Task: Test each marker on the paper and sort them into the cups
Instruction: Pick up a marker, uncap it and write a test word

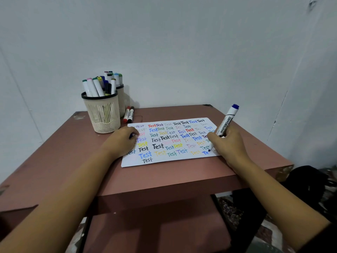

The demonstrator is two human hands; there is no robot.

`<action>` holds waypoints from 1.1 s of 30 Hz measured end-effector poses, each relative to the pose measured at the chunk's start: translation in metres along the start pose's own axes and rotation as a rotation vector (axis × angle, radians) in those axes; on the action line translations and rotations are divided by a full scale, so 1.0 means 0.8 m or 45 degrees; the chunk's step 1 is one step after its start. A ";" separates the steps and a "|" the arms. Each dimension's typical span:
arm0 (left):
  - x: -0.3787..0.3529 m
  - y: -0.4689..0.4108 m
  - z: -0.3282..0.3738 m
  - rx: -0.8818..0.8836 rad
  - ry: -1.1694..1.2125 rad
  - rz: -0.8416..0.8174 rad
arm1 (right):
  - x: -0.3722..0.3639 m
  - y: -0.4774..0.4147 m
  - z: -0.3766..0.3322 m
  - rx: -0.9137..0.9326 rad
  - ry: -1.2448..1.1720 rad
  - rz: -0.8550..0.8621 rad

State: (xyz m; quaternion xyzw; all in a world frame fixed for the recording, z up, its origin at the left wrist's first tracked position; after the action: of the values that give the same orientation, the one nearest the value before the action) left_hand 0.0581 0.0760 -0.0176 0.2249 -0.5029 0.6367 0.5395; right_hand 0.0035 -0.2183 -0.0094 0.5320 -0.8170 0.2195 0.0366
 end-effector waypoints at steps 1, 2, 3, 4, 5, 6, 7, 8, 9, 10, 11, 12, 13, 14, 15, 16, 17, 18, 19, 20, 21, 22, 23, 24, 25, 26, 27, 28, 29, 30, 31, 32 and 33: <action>0.000 0.000 0.000 -0.001 0.001 0.000 | 0.000 0.001 0.000 -0.004 -0.009 -0.009; 0.000 0.000 0.000 -0.004 0.003 -0.002 | 0.000 0.000 0.000 -0.005 -0.020 -0.015; 0.000 0.000 0.000 -0.008 0.002 -0.004 | 0.001 0.000 -0.001 -0.004 -0.025 -0.021; 0.000 0.000 0.000 -0.012 0.000 -0.005 | 0.001 0.000 0.000 0.000 -0.023 -0.020; 0.000 0.000 0.000 -0.015 -0.001 -0.006 | 0.001 -0.001 0.000 0.005 -0.019 -0.015; 0.000 0.000 0.000 -0.016 0.001 -0.005 | 0.001 -0.001 0.000 0.008 -0.019 -0.011; 0.000 0.000 0.000 -0.014 0.003 -0.002 | 0.000 -0.001 0.000 0.008 -0.027 -0.017; 0.000 0.000 0.000 -0.011 0.006 0.002 | 0.000 0.000 -0.001 0.000 -0.039 -0.032; 0.000 0.000 0.000 -0.006 0.009 0.004 | -0.001 0.000 -0.001 -0.013 -0.052 -0.049; 0.000 0.000 0.000 -0.004 0.009 0.004 | -0.001 0.000 -0.001 -0.030 -0.068 -0.050; 0.000 0.000 0.000 -0.006 0.008 0.002 | 0.000 -0.001 0.000 -0.044 -0.086 -0.035; 0.000 0.000 0.000 -0.007 0.005 -0.002 | 0.001 -0.002 0.001 -0.051 -0.101 -0.008; 0.000 0.000 0.000 -0.009 0.002 -0.006 | 0.002 -0.002 0.001 -0.050 -0.112 0.015; 0.000 0.000 0.000 -0.010 0.001 -0.008 | 0.002 -0.003 0.002 -0.048 -0.114 0.030; 0.000 0.000 0.000 -0.010 0.001 -0.010 | 0.002 -0.002 0.002 -0.039 -0.101 0.033; 0.000 0.000 0.000 -0.010 0.002 -0.011 | 0.001 -0.001 0.001 -0.025 -0.077 0.028; 0.000 0.000 0.000 -0.011 0.001 -0.013 | 0.000 0.000 -0.001 -0.010 -0.049 0.016; 0.000 0.000 0.000 -0.012 0.000 -0.013 | 0.000 0.001 -0.002 0.011 -0.028 0.008; 0.000 0.000 0.000 -0.013 -0.001 -0.013 | 0.001 0.001 -0.003 0.037 -0.025 0.005; 0.001 0.000 0.000 -0.012 -0.001 -0.014 | 0.000 0.001 -0.004 0.059 -0.033 0.007; 0.001 0.001 0.000 -0.012 -0.003 -0.016 | 0.000 0.001 -0.005 0.071 -0.045 0.006; 0.001 0.001 0.000 -0.011 -0.004 -0.020 | 0.000 0.001 -0.006 0.073 -0.051 0.001; 0.001 0.001 0.000 -0.011 -0.004 -0.021 | 0.000 0.001 -0.006 0.068 -0.053 -0.005; 0.001 0.001 0.000 -0.009 -0.001 -0.020 | 0.000 -0.001 -0.004 0.051 -0.053 -0.008; 0.002 0.001 0.001 -0.008 0.004 -0.018 | 0.000 -0.002 -0.002 0.030 -0.062 -0.005; 0.002 0.001 0.001 -0.008 0.008 -0.015 | 0.000 -0.004 0.000 0.005 -0.079 0.006; 0.002 0.001 0.002 -0.012 0.008 -0.012 | 0.001 -0.005 0.001 -0.015 -0.101 0.016; 0.002 0.001 0.002 -0.014 0.005 -0.012 | 0.002 -0.006 0.002 -0.028 -0.118 0.022; 0.003 0.001 0.002 -0.015 0.002 -0.015 | 0.002 -0.006 0.002 -0.033 -0.120 0.020; 0.003 0.002 0.002 -0.012 0.001 -0.018 | 0.001 -0.006 0.003 -0.026 -0.107 0.011; 0.003 0.002 0.003 -0.008 -0.002 -0.019 | 0.000 -0.005 0.002 -0.014 -0.087 0.000; 0.003 0.002 0.002 -0.003 -0.002 -0.020 | -0.001 -0.004 0.002 -0.001 -0.071 -0.006; 0.003 0.002 0.002 0.001 0.002 -0.021 | -0.001 -0.004 0.002 0.012 -0.057 -0.002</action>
State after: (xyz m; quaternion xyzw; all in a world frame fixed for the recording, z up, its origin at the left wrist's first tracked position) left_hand 0.0554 0.0757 -0.0156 0.2289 -0.5004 0.6326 0.5450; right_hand 0.0071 -0.2191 -0.0104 0.5376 -0.8161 0.2114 0.0161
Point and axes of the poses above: each hand's wrist, its own y-axis away from the middle knuckle, its own x-axis out of the back of the hand, z = x × y, the point moved 3 cm from there along -y, towards the middle knuckle, and after that the axes turned 3 degrees about z, right-handed, at the moved point
